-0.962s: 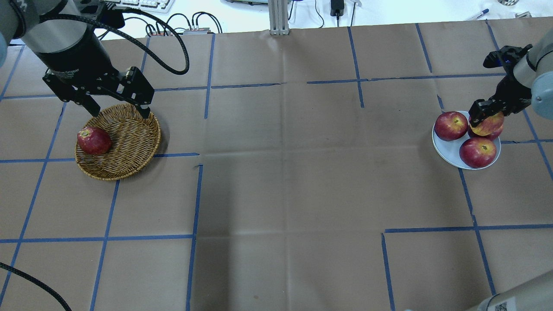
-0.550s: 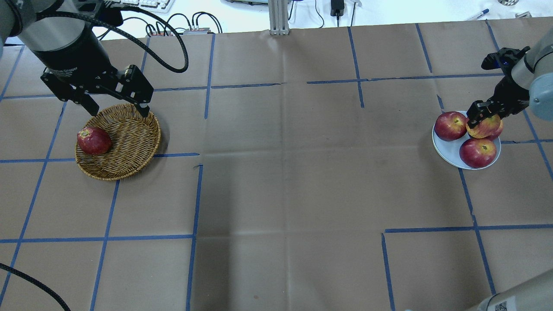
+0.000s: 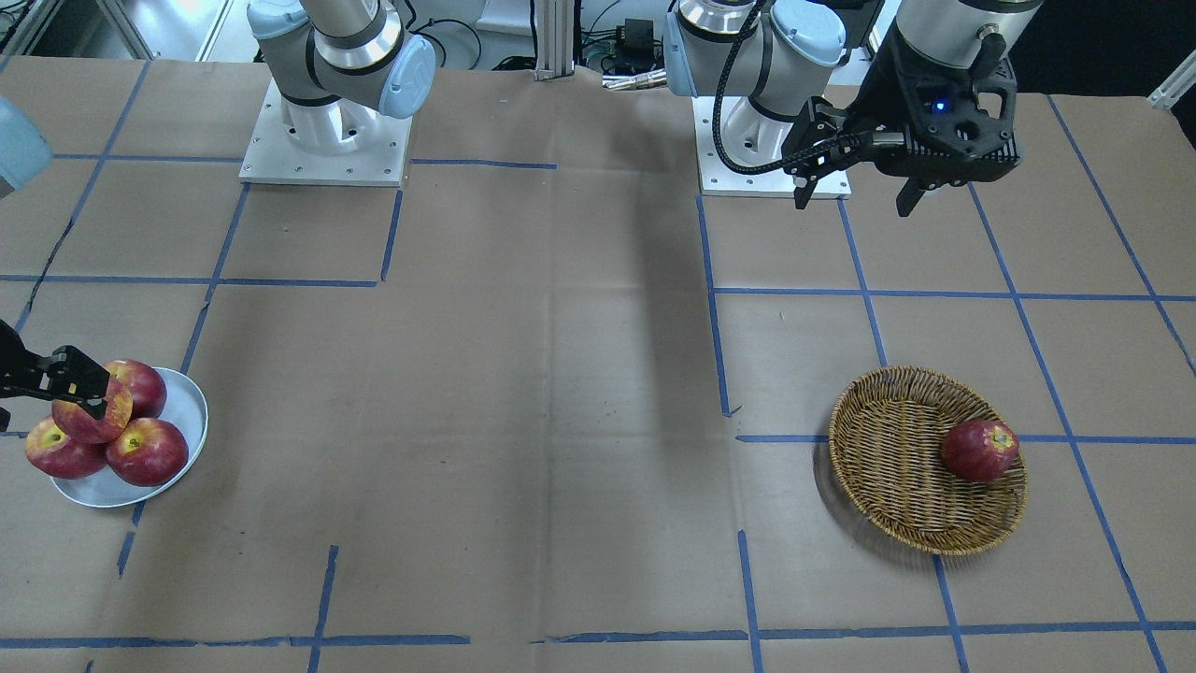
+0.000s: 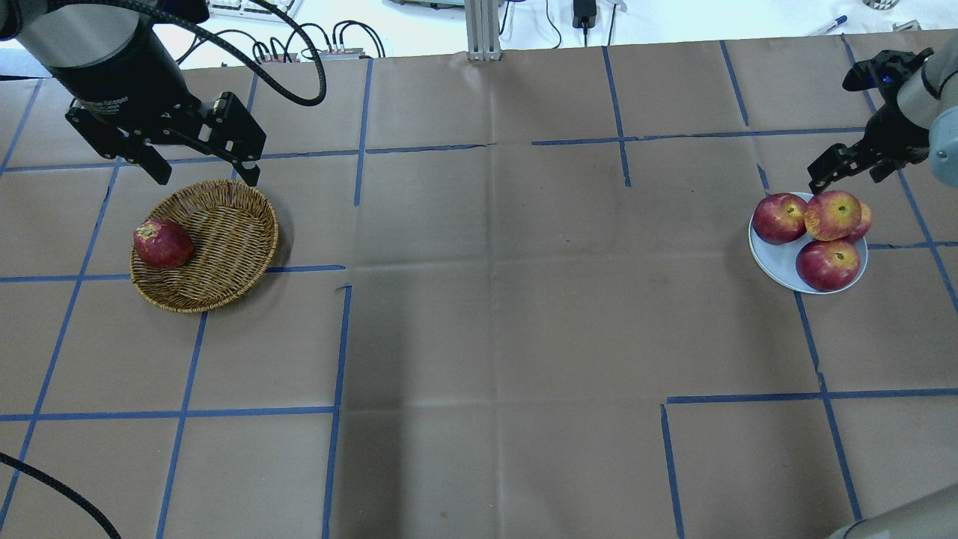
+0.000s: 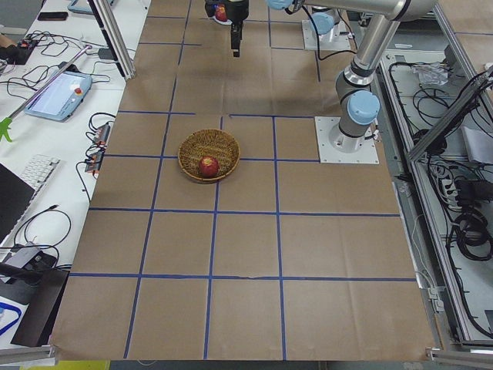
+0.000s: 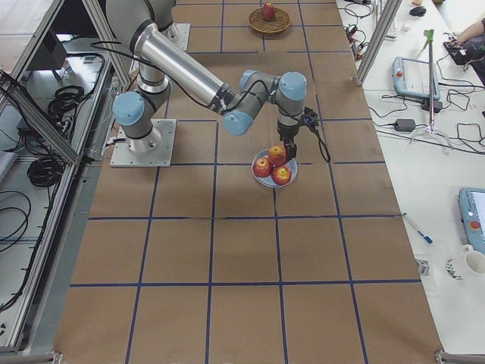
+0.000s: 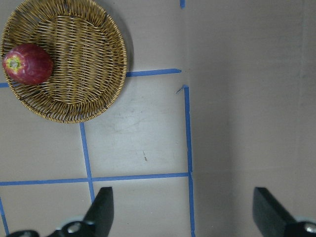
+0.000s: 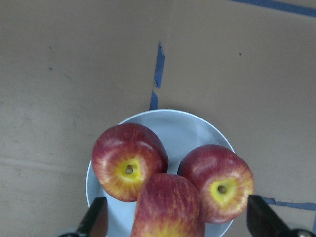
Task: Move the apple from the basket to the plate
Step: 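Open the right gripper to release the apple onto the plate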
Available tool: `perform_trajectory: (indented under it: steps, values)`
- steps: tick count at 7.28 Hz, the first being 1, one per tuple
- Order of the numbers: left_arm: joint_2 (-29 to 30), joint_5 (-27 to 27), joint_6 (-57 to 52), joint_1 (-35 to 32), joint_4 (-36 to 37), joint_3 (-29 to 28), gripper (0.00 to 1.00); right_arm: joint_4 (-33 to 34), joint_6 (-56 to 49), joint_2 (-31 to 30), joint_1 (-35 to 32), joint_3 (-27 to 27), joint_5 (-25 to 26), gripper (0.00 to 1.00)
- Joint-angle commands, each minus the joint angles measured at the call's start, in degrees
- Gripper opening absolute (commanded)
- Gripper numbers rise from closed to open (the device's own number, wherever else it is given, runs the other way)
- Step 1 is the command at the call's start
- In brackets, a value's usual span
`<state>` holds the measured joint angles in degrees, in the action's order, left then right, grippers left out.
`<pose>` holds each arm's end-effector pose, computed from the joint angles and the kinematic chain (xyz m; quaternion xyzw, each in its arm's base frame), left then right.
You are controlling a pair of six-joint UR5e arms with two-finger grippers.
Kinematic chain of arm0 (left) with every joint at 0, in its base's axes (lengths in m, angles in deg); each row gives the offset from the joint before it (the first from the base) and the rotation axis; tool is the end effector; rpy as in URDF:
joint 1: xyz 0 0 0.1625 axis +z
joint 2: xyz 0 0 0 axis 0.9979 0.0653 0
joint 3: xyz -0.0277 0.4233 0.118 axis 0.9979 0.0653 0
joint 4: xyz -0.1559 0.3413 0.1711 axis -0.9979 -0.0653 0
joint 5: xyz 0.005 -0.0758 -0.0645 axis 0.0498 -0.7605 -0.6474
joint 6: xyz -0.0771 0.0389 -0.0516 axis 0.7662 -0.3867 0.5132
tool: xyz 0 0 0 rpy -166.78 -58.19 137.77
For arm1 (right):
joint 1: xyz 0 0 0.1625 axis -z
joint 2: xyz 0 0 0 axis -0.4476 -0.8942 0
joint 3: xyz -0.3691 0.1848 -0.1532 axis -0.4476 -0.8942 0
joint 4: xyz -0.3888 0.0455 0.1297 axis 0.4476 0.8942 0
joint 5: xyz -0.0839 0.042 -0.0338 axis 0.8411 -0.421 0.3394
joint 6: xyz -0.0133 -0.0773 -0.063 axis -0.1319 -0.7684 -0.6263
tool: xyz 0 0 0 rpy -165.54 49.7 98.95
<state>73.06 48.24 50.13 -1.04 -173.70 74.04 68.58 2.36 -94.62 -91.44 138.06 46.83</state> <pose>-0.1098 -0.4800 0.5470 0.0367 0.9993 0.0104 0.0040 -0.1255 -0.5868 0.3365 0.0899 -0.9948 0.0461 0.0126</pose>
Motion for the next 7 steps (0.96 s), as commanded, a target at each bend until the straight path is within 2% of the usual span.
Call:
perform_trajectory:
  steps: [1,3,4,6,7]
  values:
    - [-0.10,-0.66,0.06,-0.24,-0.40,-0.31,0.99,-10.28,1.91,-3.68,-4.83,-4.83,-0.60,1.00]
    - [-0.10,-0.57,0.06,-2.51,-0.31,-0.39,0.99,-19.79,8.31,-9.92,-10.97,-5.03,-0.51,1.00]
    - [-0.27,-0.57,0.06,-2.53,-0.31,-0.40,0.99,-22.79,15.04,-11.69,-13.88,-5.20,-0.34,1.00]
    - [-0.36,-0.57,0.14,-2.53,-0.22,-0.40,0.99,-25.89,25.61,-13.81,-21.69,-4.68,0.01,1.00]
    - [-0.53,-0.66,0.23,-2.53,-0.22,-0.40,0.99,-25.99,27.31,-15.04,-23.21,-4.59,0.28,1.00]
